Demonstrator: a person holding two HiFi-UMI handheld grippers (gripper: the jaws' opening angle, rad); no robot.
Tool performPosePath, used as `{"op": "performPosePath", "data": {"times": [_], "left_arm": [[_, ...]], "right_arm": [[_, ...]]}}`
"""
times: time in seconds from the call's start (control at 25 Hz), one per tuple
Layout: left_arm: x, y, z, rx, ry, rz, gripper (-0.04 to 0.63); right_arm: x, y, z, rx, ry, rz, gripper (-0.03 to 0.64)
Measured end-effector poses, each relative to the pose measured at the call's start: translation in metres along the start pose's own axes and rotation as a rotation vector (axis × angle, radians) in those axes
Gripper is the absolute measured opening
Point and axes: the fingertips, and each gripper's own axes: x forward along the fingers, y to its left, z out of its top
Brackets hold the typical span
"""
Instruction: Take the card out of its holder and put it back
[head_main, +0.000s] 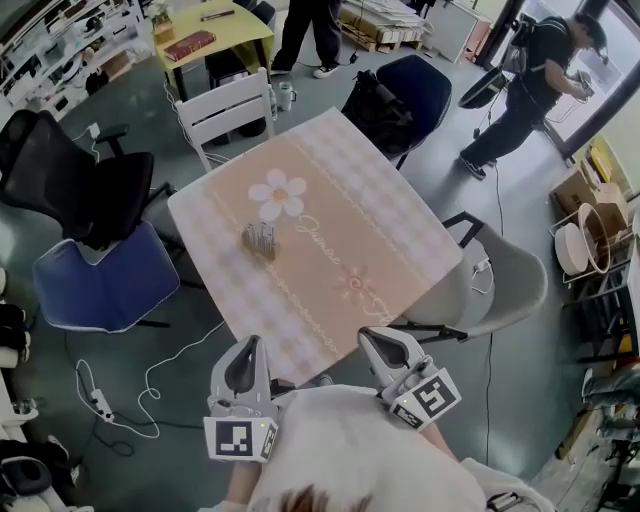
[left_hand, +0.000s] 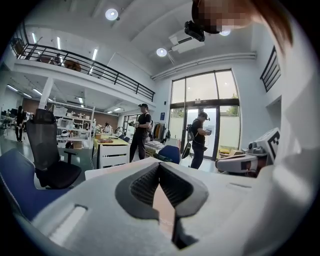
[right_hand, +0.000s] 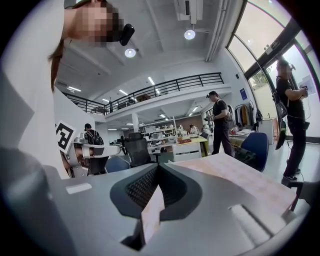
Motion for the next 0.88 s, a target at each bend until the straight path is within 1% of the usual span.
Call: {"op": "performPosePath", "data": {"times": [0.24, 0.44, 0.68, 0.76, 0.88], "left_arm": [[0.021, 0.020, -0.008, -0.016, 0.022, -0.007, 0.000], [0.026, 0.032, -0.016, -0.040, 0.039, 0.003, 0.000], [0.028, 0.039, -0.022, -0.064, 0.052, 0.045, 0.000], [0.029, 0.038, -0.023, -0.071, 0.052, 0.062, 0.000], [0.031, 0.036, -0.022, -0.074, 0.049, 0.099, 0.000]], "right_arm": [[0.033, -0.007, -0.002, 0.001, 0.026, 0.015, -0.002], [0.051, -0.005, -0.006, 0.013, 0.040, 0.032, -0.003], [0.057, -0.011, -0.009, 0.007, 0.065, 0.051, -0.003], [0.059, -0.017, -0.007, 0.001, 0.062, 0.050, -0.002], [0.065, -0.024, -0.002, -0.001, 0.054, 0.075, -0.003]]}}
